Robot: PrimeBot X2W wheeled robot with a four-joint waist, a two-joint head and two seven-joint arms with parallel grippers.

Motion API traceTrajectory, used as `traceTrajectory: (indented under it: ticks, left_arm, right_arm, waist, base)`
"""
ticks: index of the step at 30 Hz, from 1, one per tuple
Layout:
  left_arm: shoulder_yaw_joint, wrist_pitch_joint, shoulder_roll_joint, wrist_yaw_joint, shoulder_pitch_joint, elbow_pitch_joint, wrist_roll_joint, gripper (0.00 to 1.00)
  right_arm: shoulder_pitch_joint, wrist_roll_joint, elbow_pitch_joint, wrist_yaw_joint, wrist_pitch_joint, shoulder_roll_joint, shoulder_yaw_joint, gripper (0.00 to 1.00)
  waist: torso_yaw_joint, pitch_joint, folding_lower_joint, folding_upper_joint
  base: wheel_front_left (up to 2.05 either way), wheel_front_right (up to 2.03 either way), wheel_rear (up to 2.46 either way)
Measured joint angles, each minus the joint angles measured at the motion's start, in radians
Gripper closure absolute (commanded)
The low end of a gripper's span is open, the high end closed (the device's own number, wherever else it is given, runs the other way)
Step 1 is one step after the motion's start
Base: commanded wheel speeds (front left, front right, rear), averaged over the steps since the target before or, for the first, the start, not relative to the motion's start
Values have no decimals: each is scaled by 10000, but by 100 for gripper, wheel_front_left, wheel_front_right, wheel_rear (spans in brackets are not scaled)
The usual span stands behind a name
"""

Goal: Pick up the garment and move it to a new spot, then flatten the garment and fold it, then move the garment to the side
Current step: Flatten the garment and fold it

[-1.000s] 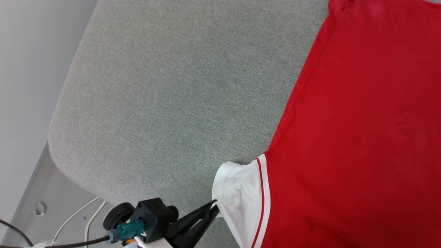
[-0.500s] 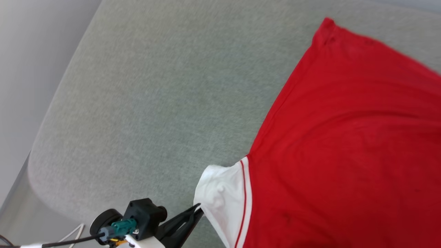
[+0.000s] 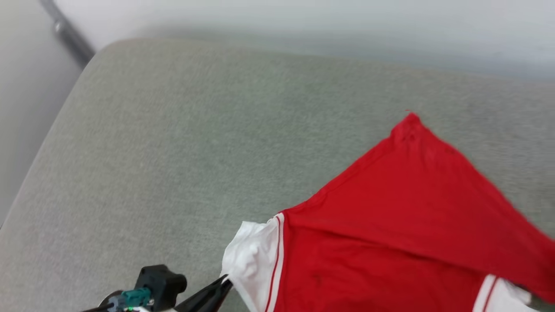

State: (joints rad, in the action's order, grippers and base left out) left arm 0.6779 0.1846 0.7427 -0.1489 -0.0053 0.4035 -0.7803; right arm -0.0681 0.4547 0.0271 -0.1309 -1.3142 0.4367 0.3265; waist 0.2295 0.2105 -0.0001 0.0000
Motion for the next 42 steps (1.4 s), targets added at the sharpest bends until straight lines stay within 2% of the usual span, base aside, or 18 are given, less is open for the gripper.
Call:
traceTrajectory:
  ticks: [5,13,22,23,24,25,33,37,42]
  left_arm:
    - [-23,-209,27,-69,392,-222,-140,100]
    - [-90,-529,0,-96,585,-456,-238,100]
    - [-63,-690,-190,17,430,-665,-219,100]
    - [-65,-690,-190,54,406,-671,-219,100]
    - [-63,-690,-188,77,404,-677,-213,100]
    - [-63,-690,-184,79,403,-675,-203,100]
    - [6,-686,-190,128,200,-516,-27,100]
    - [132,-598,-244,142,55,-351,102,100]
    - [207,-449,-341,186,-194,-278,107,100]
  right_arm:
    - [1299,355,759,0,307,-796,288,100]
    - [2995,495,1645,0,499,-1499,410,100]
    - [3353,585,1312,0,1022,-1674,150,100]
    - [3334,640,1308,0,1101,-1657,113,95]
    - [3325,665,1300,0,1174,-1618,96,16]
    - [3303,709,1302,0,1185,-1540,88,0]
    - [2441,1475,1841,0,1076,-882,119,0]
    - [1341,1620,2274,0,777,-537,-40,0]
    - [-500,1521,2382,0,203,-301,-759,0]
  waist:
    - [-514,-559,-1,0]
    - [-1060,-988,-1,0]
    - [-1159,-801,-1,0]
    - [-1154,-789,0,0]
    - [-1146,-777,-1,1]
    - [-1137,-756,-1,0]
    - [-918,-472,0,0]
    - [-710,-212,0,0]
    - [-336,210,1,0]
  base:
    - [0,0,0]
    - [0,0,0]
    - [0,0,0]
    - [0,0,0]
    - [0,0,0]
    - [0,0,0]
    - [0,0,0]
    - [0,0,0]
    - [0,0,0]
